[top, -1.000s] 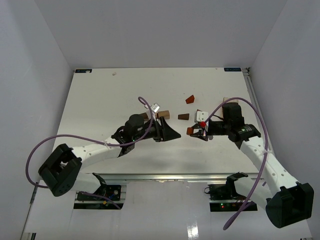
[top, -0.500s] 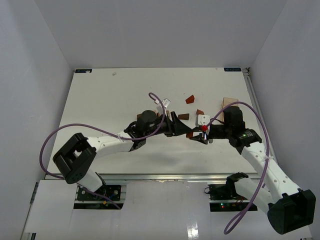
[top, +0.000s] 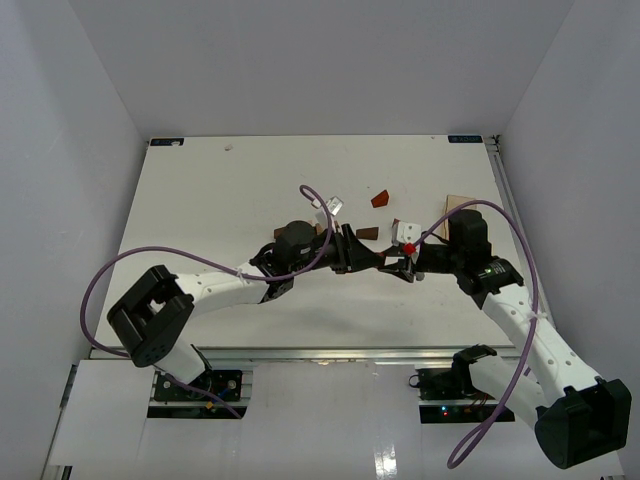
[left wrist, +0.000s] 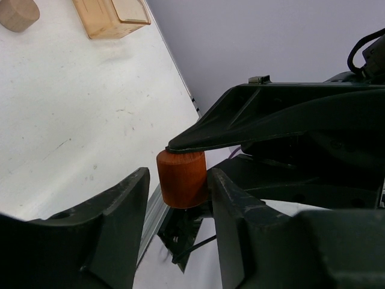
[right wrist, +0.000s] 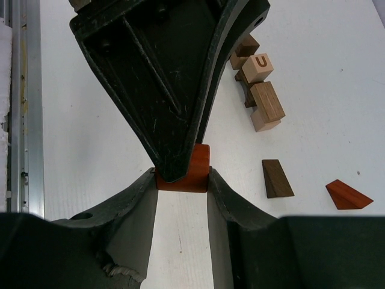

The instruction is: Build the wood block tower

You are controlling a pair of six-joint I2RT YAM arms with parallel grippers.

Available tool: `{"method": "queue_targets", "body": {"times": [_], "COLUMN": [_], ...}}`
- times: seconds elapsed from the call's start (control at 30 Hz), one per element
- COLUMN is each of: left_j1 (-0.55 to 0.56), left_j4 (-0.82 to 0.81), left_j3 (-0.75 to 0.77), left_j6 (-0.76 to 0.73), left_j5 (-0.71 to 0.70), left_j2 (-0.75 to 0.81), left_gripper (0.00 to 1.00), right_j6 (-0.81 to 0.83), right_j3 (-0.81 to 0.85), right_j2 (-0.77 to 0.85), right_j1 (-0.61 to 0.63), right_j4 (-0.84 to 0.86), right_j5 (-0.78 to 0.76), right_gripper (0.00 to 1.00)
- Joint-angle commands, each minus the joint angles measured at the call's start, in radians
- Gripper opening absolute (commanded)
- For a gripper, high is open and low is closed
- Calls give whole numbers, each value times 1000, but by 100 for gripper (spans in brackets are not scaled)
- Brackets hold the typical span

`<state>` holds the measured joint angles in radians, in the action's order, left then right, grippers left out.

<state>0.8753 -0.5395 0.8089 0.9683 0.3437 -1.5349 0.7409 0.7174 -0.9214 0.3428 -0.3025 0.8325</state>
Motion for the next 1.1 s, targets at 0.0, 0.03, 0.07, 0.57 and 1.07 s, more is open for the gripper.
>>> {"method": "queue_targets", "body": {"times": [0.0,0.03,0.07,0.57,1.07], "left_j1": [7,8,8,-18,-85], "left_j4": [-20,-19,-19,30,416], "left_j3": [50,53,55,11,32], "left_j6": [1,1,2,-277,-1063], "left_j5": [29,33,37,148,706], "left_j2": [-15,-18,-22,15,87], "left_gripper": [47,46,45,0,0], "right_j6": [-13,-13,-12,179,1064], "right_j3": [-21,-23,-24,-16,24], "right_j2": [19,19,19,61,125], "right_j1": [7,8,9,10,12], "right_j4": [55,58,61,-90,-571], "right_j5": [-13,-16,-20,24,263], "right_gripper": [8,8,8,90,90]}}
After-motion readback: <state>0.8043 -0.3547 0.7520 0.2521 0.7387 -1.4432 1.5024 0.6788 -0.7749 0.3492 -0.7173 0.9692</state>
